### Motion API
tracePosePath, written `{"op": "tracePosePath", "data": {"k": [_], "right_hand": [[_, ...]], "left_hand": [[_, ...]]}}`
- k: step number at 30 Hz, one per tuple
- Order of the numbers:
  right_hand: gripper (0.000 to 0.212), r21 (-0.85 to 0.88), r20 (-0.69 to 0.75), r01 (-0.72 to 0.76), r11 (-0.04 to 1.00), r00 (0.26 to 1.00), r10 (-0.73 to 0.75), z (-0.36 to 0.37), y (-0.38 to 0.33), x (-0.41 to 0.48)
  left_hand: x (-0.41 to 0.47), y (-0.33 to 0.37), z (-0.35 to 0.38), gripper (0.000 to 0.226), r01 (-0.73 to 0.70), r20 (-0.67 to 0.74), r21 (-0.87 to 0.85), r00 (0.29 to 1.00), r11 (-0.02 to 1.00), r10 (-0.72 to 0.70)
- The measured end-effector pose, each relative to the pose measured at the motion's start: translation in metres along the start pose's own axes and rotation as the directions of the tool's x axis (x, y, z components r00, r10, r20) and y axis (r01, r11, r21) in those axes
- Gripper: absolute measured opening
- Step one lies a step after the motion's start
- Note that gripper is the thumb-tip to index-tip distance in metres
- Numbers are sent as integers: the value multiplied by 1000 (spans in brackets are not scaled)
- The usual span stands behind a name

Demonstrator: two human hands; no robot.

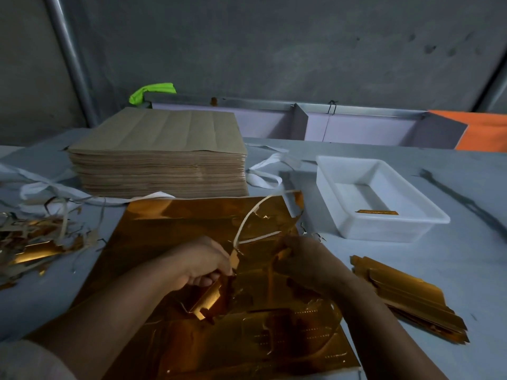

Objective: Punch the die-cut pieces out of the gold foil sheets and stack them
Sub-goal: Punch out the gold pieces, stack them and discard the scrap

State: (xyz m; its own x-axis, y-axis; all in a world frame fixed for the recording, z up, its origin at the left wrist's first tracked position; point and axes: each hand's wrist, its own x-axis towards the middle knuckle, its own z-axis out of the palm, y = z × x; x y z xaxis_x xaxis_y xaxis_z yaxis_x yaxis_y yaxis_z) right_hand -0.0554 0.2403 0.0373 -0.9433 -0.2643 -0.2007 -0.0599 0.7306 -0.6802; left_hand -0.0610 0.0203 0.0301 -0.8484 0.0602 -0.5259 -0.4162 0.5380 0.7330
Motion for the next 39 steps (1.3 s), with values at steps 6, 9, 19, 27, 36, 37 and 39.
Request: {"op": "tracePosePath", "data": {"k": [6,9,19,27,36,37,39], "right_hand": [[22,129,121,-6,992,993,-9,20,-16,-8],[18,249,140,-21,968,990,-14,25,-26,-10],[8,363,-135,29,931,991,22,26,-38,-5],[14,393,-267,76,916,963,35,37,-34,3],[25,451,-451,-93,888,835,316,21,9,10],[24,447,-449,-117,887,828,336,20,14,11],[21,422,-433,-152,893,832,347,22,19,14]], "left_hand": [[-16,-1,20,17,-22,197,88,980,996,4],[-19,-1,29,17,-54,227,50,973,997,41],[-25,12,20,27,-69,226,-321,963,945,147],[-12,14,24,11,-52,18,-298,998,953,60],[0,12,-16,8,-118,-216,-413,976,903,29],[1,13,-22,8,-133,-237,-445,971,886,26],[3,14,-33,8,-163,-277,-512,961,843,18]]}}
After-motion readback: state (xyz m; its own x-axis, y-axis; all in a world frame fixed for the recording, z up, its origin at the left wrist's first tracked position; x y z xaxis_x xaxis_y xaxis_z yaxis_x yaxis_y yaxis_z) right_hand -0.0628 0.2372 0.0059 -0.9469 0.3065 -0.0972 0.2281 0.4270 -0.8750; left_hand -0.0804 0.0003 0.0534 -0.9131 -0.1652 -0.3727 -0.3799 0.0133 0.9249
